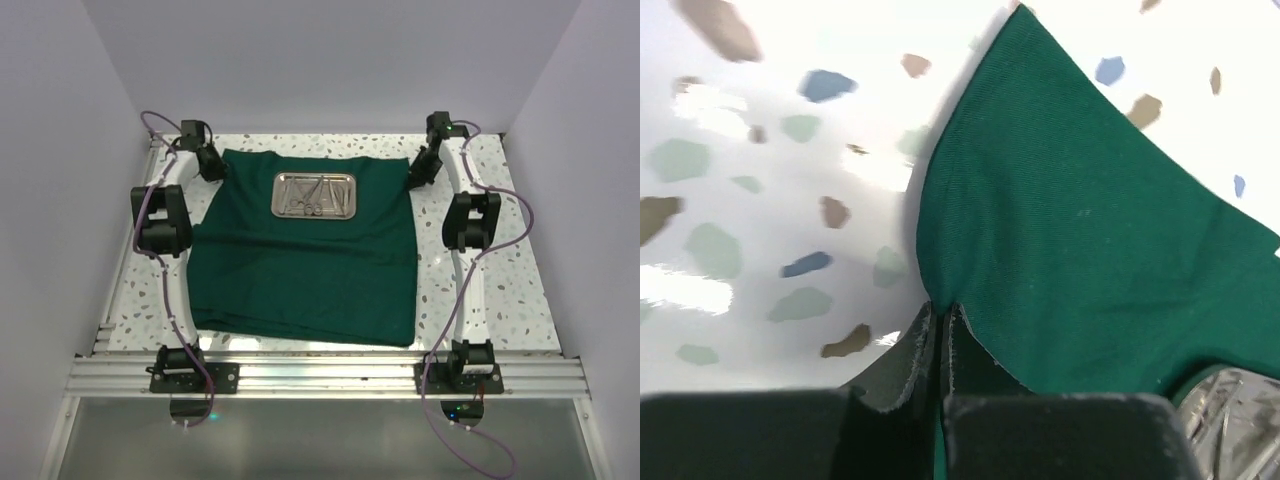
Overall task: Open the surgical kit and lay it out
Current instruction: Open the surgical kit at the center of the board.
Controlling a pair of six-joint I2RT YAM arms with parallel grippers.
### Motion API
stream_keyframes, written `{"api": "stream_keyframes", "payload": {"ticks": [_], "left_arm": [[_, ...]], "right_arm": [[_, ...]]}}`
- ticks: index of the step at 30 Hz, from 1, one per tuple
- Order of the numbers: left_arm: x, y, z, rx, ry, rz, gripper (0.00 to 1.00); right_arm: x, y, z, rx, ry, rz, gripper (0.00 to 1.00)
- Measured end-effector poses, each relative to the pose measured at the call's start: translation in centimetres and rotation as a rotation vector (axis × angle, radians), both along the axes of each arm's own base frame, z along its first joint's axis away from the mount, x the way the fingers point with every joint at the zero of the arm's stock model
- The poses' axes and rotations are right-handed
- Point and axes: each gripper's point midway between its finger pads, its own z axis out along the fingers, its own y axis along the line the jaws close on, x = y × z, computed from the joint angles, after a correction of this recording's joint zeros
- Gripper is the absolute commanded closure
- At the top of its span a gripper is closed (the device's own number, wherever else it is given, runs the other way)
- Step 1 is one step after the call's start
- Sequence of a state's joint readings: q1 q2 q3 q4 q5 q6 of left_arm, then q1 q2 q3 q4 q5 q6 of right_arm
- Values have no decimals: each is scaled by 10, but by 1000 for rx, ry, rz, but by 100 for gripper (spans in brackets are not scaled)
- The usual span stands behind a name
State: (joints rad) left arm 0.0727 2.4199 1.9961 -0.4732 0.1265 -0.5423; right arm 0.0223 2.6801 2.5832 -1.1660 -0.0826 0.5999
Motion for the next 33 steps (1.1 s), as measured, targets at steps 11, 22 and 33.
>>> {"api": "stream_keyframes", "payload": {"ticks": [11,22,33], "left_arm": [[24,16,42,25,-76,141,68],[-24,35,59,55,-28,175,27],[-195,-6,111,111,14,63,35]], "right_arm": [[97,-8,19,62,-373,-99,76],[85,-55,62,8,-425,-143,1],[-32,-6,40,16,-143,-35,2]]}}
